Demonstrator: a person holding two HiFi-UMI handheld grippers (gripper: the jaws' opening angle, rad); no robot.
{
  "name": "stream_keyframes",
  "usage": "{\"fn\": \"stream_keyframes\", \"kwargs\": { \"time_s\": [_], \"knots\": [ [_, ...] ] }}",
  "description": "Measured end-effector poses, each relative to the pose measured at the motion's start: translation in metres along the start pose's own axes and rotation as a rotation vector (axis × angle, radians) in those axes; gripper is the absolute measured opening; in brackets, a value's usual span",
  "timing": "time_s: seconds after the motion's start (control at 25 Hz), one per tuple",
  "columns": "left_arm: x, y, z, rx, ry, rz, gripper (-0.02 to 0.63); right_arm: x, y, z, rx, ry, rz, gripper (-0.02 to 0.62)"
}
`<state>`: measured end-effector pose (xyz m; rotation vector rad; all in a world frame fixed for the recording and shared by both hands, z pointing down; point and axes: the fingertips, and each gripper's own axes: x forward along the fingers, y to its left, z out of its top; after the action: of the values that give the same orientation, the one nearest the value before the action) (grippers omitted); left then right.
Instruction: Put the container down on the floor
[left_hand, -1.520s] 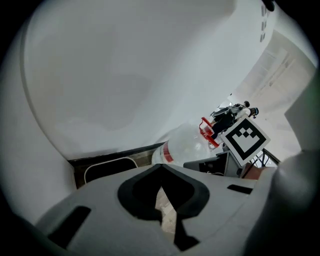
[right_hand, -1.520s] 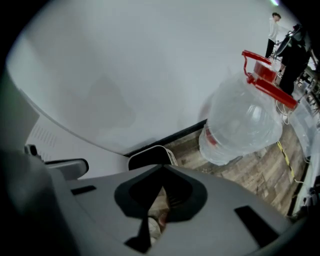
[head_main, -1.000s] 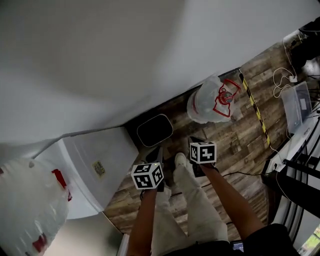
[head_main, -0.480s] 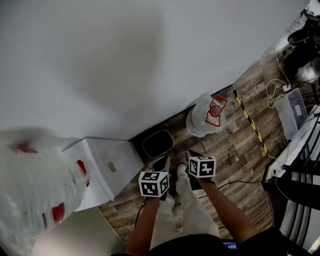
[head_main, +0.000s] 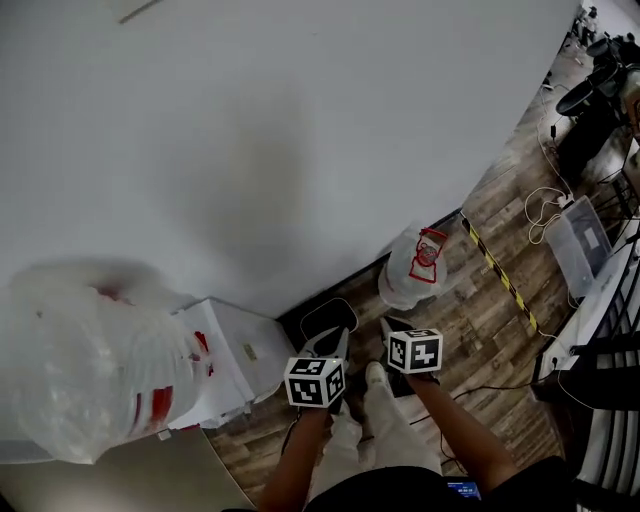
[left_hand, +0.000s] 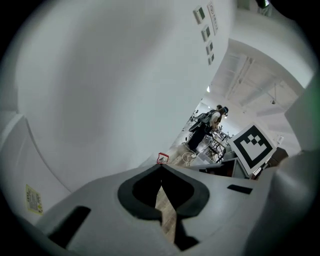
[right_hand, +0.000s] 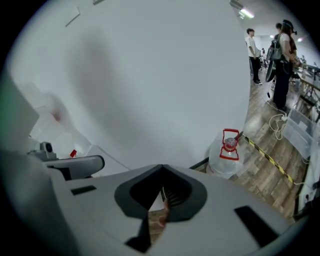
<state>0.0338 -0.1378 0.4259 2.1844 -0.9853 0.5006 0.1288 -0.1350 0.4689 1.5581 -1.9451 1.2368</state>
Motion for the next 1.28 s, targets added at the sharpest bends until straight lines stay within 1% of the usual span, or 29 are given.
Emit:
{"fn": "stream_keyframes", "kwargs": {
  "time_s": [0.16,0.4,0.76,0.96,1.12,1.28],
  "knots": [
    [-0.024,-0.016,0.019,0.050,-0.021,-0.013,0.017,-0.029,0.014,0.022,-0.023,-0.059,0.003,0.029],
    [-0.056,-0.038,0.047,0.092,-0.073,-0.037,0.017,-0.067,0.046,0.042,0.002,-0.134,0.048,0.029],
    [-0.109,-0.059,0.090,0.160,-0.169,-0.079,0.017,-0.112,0.102,0.066,-0.054,-0.243,0.102,0.031],
    [-0.135,-0.062,0.095,0.172,-0.191,-0.105,0.017,-0.134,0.132,0.075,-0.090,-0.318,0.113,0.031],
    [-0.155,-0.065,0.090,0.175,-0.208,-0.126,0.017,-0.147,0.149,0.071,-0.099,-0.340,0.108,0.031],
    [-0.177,-0.069,0.091,0.183,-0.253,-0.137,0.017,-0.167,0.163,0.070,-0.096,-0.386,0.114,0.031]
  ]
}}
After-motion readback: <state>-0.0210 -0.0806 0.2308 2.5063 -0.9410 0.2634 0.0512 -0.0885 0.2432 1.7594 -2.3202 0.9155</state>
